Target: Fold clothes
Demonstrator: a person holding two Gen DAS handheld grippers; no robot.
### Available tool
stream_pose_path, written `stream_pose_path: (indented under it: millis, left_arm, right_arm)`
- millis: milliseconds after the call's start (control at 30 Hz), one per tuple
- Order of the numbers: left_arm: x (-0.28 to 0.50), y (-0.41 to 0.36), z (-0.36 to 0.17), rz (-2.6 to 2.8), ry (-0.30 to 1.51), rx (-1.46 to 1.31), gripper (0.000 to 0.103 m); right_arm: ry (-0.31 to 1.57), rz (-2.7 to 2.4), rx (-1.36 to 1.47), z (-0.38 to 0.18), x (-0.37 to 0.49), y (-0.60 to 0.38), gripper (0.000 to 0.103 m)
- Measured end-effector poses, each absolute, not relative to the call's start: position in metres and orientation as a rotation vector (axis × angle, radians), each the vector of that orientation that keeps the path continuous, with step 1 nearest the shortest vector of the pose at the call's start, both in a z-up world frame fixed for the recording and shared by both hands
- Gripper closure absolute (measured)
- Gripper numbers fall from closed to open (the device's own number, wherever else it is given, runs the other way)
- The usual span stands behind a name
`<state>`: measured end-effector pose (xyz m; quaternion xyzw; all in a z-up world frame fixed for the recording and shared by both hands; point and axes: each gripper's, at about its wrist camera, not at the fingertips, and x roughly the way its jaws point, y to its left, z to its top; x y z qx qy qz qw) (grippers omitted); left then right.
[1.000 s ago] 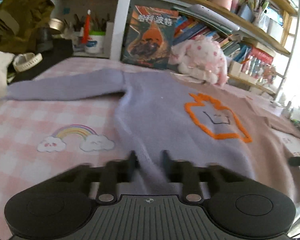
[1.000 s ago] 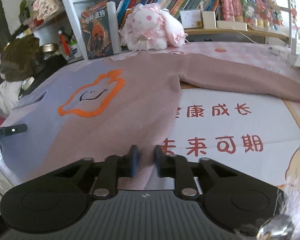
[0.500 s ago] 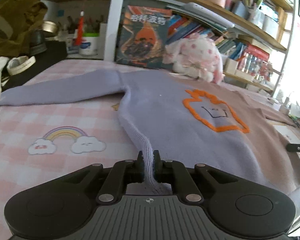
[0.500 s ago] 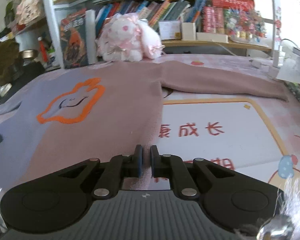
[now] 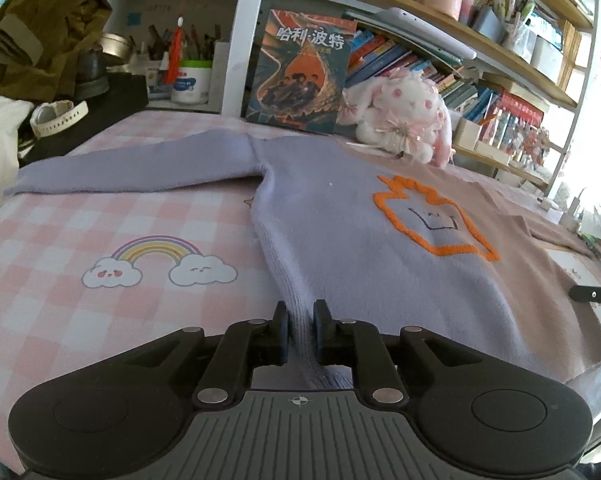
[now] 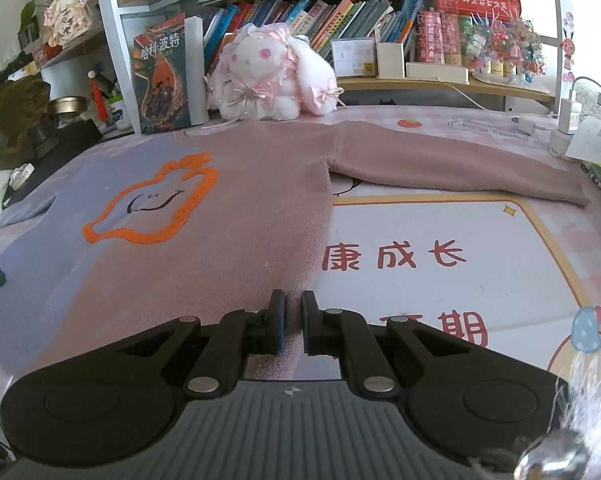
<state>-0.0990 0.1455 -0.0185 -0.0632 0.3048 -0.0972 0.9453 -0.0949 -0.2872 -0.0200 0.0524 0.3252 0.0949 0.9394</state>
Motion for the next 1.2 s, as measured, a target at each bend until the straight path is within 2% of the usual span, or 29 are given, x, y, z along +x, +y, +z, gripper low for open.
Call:
stream_pose_path:
  millis: [233, 567, 767, 867, 967, 1033, 1067, 1100, 1133, 1167, 1200]
  left_arm:
    - [-0.099, 0.13, -0.019, -0.223, 0.608, -0.083, 0.095]
    - [-0.102, 0.139, -0.019, -0.187, 0.606, -0.093, 0.096]
    - [-0.103, 0.14, -0.019, -0.184, 0.61, -0.094, 0.095]
    - [-0.102, 0.142, -0.018, -0.177, 0.611, -0.111, 0.09]
    - [-0.107, 0.151, -0.012, -0.158, 0.58, -0.138, 0.089]
    - [-0.112, 0.158, -0.007, -0.129, 0.549, -0.156, 0.084]
    - [-0.114, 0.163, -0.004, -0.1, 0.532, -0.16, 0.083]
    - [-0.116, 0.167, -0.002, -0.074, 0.521, -0.16, 0.079]
    - [-0.117, 0.169, 0.0, -0.05, 0.512, -0.16, 0.073]
    - [-0.118, 0.172, 0.001, -0.026, 0.502, -0.158, 0.069]
    - [-0.12, 0.173, 0.002, -0.012, 0.492, -0.153, 0.06]
  right_arm:
    - [0.63, 0.137, 0.125, -0.021, -0.096, -0.297, 0.096]
    - [0.638, 0.179, 0.104, -0.019, -0.104, -0.291, 0.097]
    - [0.642, 0.197, 0.081, -0.018, -0.113, -0.288, 0.097]
    - [0.643, 0.199, 0.086, -0.019, -0.112, -0.289, 0.097]
    - [0.645, 0.196, 0.079, -0.016, -0.112, -0.288, 0.096]
    - [0.63, 0.198, 0.086, -0.012, -0.115, -0.289, 0.089]
    - [0.618, 0.201, 0.088, -0.009, -0.117, -0.288, 0.082]
    - [0.599, 0.204, 0.085, -0.005, -0.119, -0.288, 0.063]
    - [0.578, 0.208, 0.079, -0.001, -0.122, -0.286, 0.054]
    - [0.56, 0.213, 0.068, 0.002, -0.124, -0.284, 0.052]
    - [0.549, 0.218, 0.059, 0.005, -0.126, -0.281, 0.046]
